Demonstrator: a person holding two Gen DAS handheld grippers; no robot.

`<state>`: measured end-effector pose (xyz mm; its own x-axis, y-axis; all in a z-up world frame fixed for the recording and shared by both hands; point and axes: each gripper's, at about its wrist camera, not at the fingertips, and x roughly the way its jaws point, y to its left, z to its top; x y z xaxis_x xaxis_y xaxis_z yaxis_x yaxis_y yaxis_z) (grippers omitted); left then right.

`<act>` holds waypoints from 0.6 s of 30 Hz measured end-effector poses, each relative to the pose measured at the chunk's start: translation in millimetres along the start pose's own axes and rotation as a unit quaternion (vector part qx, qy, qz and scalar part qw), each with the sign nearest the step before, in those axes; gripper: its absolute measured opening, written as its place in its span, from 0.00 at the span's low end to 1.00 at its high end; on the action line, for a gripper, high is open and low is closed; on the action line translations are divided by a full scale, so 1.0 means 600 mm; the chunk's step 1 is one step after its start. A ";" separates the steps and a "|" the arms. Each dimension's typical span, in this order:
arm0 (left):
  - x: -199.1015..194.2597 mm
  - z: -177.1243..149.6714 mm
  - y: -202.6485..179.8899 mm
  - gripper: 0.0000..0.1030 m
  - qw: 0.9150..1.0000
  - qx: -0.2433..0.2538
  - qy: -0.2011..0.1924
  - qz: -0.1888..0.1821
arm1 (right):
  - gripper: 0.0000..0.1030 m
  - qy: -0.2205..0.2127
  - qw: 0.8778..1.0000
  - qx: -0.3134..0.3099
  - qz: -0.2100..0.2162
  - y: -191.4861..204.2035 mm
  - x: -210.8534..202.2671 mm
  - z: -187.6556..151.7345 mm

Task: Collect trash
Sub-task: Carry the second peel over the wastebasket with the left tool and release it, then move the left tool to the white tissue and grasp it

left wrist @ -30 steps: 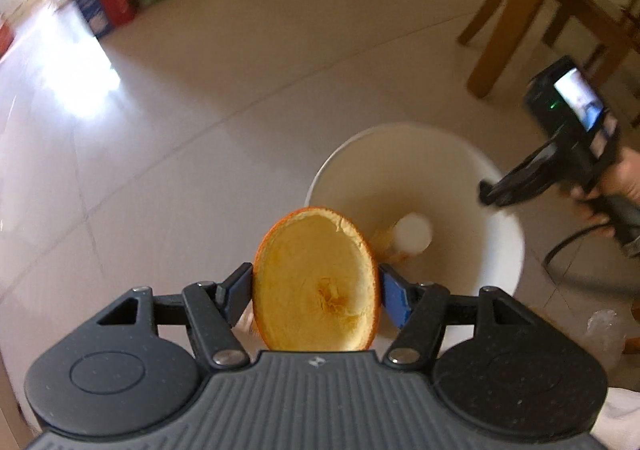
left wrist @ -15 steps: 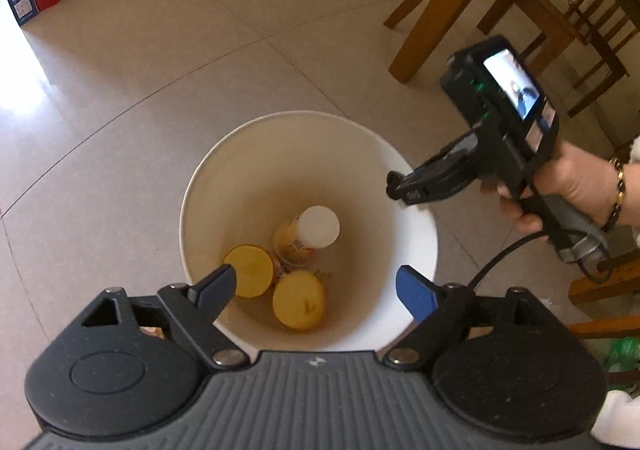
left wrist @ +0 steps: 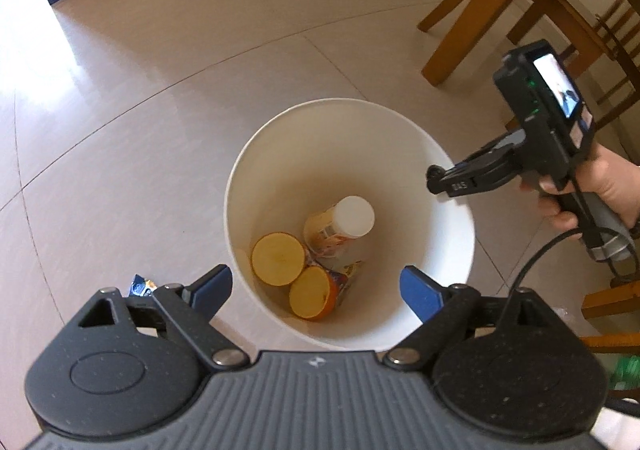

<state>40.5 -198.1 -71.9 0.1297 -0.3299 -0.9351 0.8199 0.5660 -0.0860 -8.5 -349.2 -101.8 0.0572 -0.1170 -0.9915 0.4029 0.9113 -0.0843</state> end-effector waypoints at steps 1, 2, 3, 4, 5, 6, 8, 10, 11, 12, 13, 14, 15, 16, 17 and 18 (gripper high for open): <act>0.001 -0.002 0.003 0.88 1.000 -0.002 0.001 0.000 | 0.12 0.000 1.000 0.000 0.000 0.001 0.000 0.000; 0.001 -0.004 0.005 0.88 1.000 -0.004 0.000 0.001 | 0.12 0.001 1.000 0.000 -0.001 0.001 0.000 0.000; 0.000 -0.006 0.008 0.88 1.000 -0.006 0.000 0.002 | 0.12 0.001 1.000 0.000 -0.001 0.001 0.001 0.000; 0.000 -0.008 0.011 0.88 1.000 -0.008 0.000 0.003 | 0.12 0.001 1.000 0.000 -0.002 0.002 0.000 0.000; 0.001 -0.009 0.012 0.88 1.000 -0.009 0.001 0.002 | 0.12 0.002 1.000 -0.001 -0.003 0.003 0.001 0.001; 0.003 -0.011 0.014 0.88 1.000 -0.011 0.001 0.002 | 0.12 0.002 1.000 -0.002 -0.003 0.003 0.000 0.001; 0.004 -0.016 0.019 0.88 1.000 -0.017 0.003 0.003 | 0.12 0.003 1.000 -0.002 -0.004 0.004 0.001 0.001; 0.009 -0.025 0.025 0.88 1.000 -0.024 0.002 0.006 | 0.12 0.003 1.000 -0.002 -0.005 0.004 0.002 0.001; 0.013 -0.030 0.028 0.88 1.000 -0.027 0.002 0.011 | 0.12 0.004 1.000 -0.002 -0.005 0.005 0.002 0.001; 0.017 -0.036 0.031 0.89 0.999 -0.030 0.003 0.017 | 0.12 0.003 1.000 -0.002 -0.006 0.005 0.002 0.001; 0.021 -0.043 0.035 0.89 0.999 -0.035 0.005 0.023 | 0.12 0.003 1.000 -0.002 -0.007 0.005 0.002 0.000; 0.027 -0.052 0.040 0.89 0.999 -0.041 0.008 0.029 | 0.12 0.002 1.000 -0.001 -0.007 0.005 0.002 0.000; 0.031 -0.061 0.044 0.89 0.998 -0.045 0.009 0.032 | 0.12 0.002 1.000 0.000 -0.007 0.005 0.002 0.000; 0.035 -0.072 0.049 0.89 0.998 -0.050 0.009 0.036 | 0.12 0.001 1.000 0.001 -0.007 0.005 0.002 -0.001; 0.039 -0.083 0.054 0.90 0.998 -0.055 0.009 0.042 | 0.12 0.000 1.000 0.001 -0.008 0.005 0.002 -0.001; 0.043 -0.095 0.061 0.90 0.997 -0.060 0.008 0.048 | 0.12 0.000 1.000 0.001 -0.008 0.005 0.002 -0.002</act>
<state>42.0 -143.0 -119.0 0.1950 -0.2571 -0.9465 0.7310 0.6815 -0.0346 -8.4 -345.8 -103.3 0.0511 -0.1324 -0.9899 0.4053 0.9086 -0.1007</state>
